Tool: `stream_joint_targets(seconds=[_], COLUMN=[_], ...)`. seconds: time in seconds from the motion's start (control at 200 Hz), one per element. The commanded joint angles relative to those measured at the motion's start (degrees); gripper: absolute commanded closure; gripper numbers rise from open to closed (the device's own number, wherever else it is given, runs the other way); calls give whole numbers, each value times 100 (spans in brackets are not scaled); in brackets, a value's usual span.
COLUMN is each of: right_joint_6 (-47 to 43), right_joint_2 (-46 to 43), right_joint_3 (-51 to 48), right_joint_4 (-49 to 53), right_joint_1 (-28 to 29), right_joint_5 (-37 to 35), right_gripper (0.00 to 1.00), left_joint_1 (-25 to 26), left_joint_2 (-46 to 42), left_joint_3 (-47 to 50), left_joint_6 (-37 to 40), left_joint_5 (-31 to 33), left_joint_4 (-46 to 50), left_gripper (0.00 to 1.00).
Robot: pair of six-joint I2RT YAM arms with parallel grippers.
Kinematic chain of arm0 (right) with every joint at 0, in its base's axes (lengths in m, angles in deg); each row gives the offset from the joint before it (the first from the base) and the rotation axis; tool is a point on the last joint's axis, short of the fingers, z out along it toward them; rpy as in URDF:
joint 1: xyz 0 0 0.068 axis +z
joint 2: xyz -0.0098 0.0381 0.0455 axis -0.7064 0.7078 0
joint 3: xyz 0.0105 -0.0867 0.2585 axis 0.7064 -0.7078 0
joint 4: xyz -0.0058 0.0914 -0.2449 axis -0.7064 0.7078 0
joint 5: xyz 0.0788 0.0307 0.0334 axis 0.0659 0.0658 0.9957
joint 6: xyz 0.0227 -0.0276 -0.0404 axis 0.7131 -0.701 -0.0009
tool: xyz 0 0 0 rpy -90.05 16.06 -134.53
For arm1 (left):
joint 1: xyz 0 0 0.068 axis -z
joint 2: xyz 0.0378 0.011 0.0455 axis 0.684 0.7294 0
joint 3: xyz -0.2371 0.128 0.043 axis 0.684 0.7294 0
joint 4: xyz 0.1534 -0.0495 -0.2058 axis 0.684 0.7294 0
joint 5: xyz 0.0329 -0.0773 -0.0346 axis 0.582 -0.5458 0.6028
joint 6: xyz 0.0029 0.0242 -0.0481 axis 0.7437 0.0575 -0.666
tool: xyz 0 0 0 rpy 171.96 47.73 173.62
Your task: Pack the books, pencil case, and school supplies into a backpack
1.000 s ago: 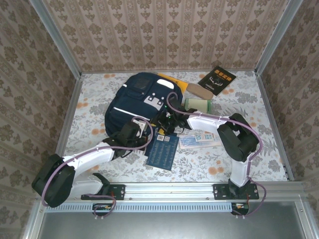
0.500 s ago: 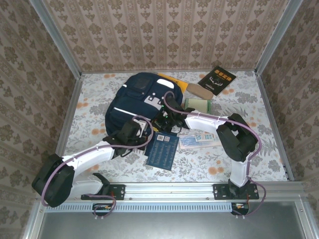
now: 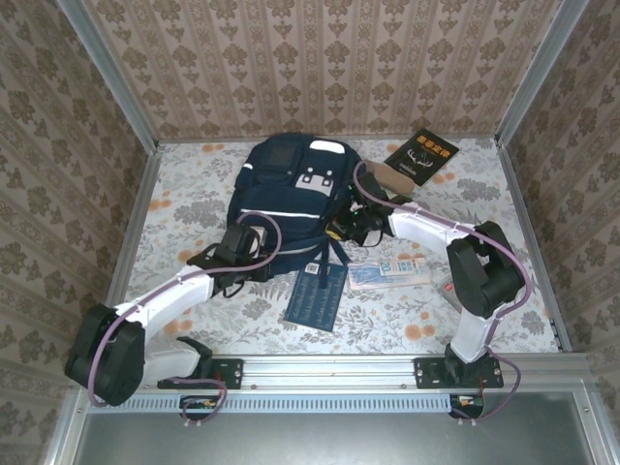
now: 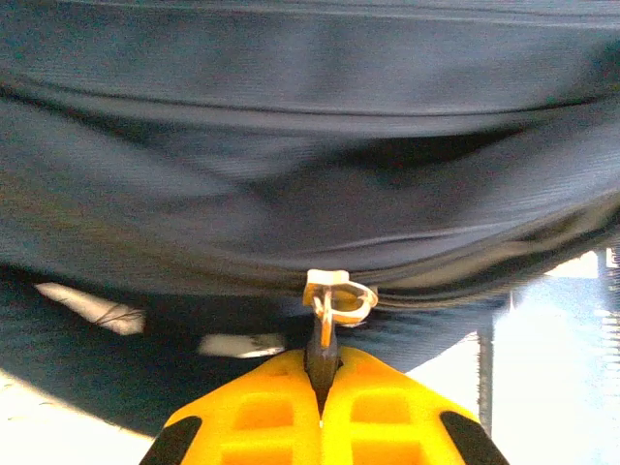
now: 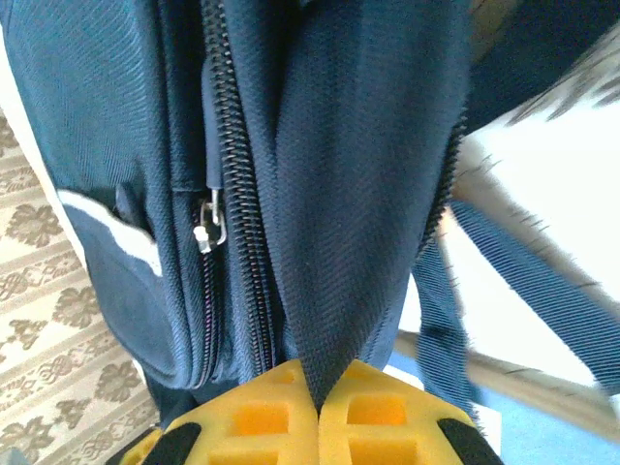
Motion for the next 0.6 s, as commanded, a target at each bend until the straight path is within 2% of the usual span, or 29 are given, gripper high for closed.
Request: stream_joint_targets(seconds=[0.0, 0.13, 0.25, 0.34, 0.37, 0.41, 0.43, 0.595], right_joint_6=[-674, -1075, -1316, -1463, -1437, -1364, -1331, -924], right_joint_2=[-167, -20, 147, 224, 179, 88, 42, -586], right_joint_3=[234, 497, 709, 939, 946, 901, 869, 337], right_joint_4=[678, 921, 1051, 1278, 1271, 1235, 1225, 1223], right_joint_1=[-411, -640, -770, -786, -790, -773, -769, -591], right_joint_5=[-412, -404, -381, -382, -351, -322, -315, -486], right_gripper=[100, 100, 100, 86, 75, 55, 51, 47], left_joint_1=[-257, -391, -395, -239, -118, 60, 145, 835], left_joint_2=[98, 312, 471, 581, 620, 677, 704, 1014], left_joint_3=[-187, -393, -517, -603, -651, -718, -760, -1060], left_joint_6=[195, 395, 537, 519, 523, 506, 494, 197], left_joint_5=[332, 357, -114, -488, -550, -636, -677, -796], left_joint_4=[374, 357, 69, -151, -183, -227, -256, -469], left_gripper=[100, 100, 100, 100, 100, 100, 100, 100])
